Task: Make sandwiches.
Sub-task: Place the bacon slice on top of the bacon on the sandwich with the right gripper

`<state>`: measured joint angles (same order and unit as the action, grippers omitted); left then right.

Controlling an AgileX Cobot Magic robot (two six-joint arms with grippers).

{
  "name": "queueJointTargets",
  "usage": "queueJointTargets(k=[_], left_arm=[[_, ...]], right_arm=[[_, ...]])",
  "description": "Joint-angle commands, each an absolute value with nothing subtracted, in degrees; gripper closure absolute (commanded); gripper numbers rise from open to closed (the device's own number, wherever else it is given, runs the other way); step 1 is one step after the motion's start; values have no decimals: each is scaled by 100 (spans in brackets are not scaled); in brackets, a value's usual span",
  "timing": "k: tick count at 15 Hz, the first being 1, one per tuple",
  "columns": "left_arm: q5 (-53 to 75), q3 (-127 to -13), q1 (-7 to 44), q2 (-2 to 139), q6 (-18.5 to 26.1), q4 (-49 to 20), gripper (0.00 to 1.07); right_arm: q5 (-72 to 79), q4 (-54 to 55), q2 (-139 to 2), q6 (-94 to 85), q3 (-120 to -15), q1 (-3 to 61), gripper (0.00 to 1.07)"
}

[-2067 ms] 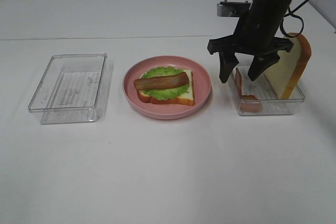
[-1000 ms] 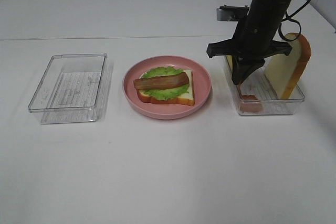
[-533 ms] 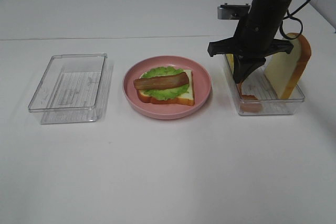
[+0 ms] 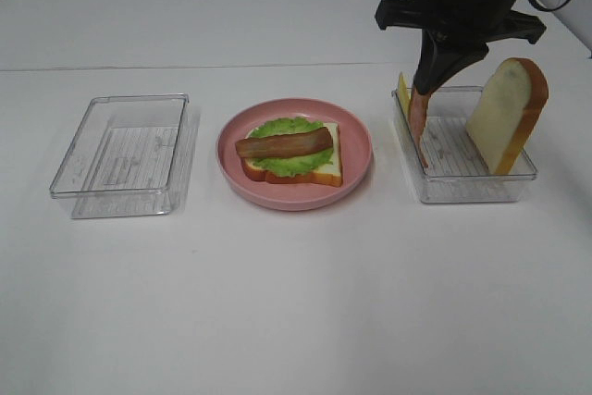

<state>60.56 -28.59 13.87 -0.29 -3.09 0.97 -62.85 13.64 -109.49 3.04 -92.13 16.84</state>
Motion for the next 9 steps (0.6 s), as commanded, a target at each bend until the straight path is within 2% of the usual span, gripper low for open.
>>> queueJointTargets(k=[1, 4, 9], left_arm=[[5993, -2853, 1398, -149, -304, 97, 27], [5993, -2853, 1398, -149, -304, 97, 27], [5993, -2853, 1398, -149, -304, 97, 27]], right_arm=[[-6211, 2206, -10777, 206, -9236, 1707, 107], [-5901, 3369, -10772, -350, -9236, 1707, 107], [-5248, 4578, -10777, -1014, -9236, 1707, 107]])
